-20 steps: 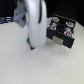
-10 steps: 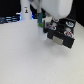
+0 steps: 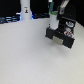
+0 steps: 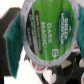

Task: Open the kcup holder, insert the kcup into the holder, and close the kcup holder

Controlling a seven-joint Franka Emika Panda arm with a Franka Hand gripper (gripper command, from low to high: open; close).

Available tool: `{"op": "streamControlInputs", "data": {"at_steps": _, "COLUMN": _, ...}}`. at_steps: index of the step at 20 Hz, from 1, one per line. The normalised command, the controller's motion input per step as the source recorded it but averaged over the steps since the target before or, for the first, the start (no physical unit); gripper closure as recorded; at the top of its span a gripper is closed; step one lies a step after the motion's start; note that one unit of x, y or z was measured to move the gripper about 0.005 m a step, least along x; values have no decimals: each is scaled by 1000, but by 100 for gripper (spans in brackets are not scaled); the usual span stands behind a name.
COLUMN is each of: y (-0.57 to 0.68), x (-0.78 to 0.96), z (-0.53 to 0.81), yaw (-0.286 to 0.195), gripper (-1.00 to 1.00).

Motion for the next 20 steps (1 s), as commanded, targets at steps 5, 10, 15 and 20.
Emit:
{"op": "streamControlInputs", "data": {"at_steps": 5, "y": 621, "x": 15, "z": 67, "yaw": 34, "gripper": 100}}
{"op": "streamControlInputs", "data": {"at_steps": 10, "y": 580, "x": -28, "z": 0, "yaw": 53, "gripper": 100}}
{"op": "streamControlInputs", "data": {"at_steps": 15, "y": 521, "x": -109, "z": -36, "yaw": 71, "gripper": 100}}
{"op": "streamControlInputs", "data": {"at_steps": 20, "y": 451, "x": -256, "z": -44, "yaw": 99, "gripper": 100}}
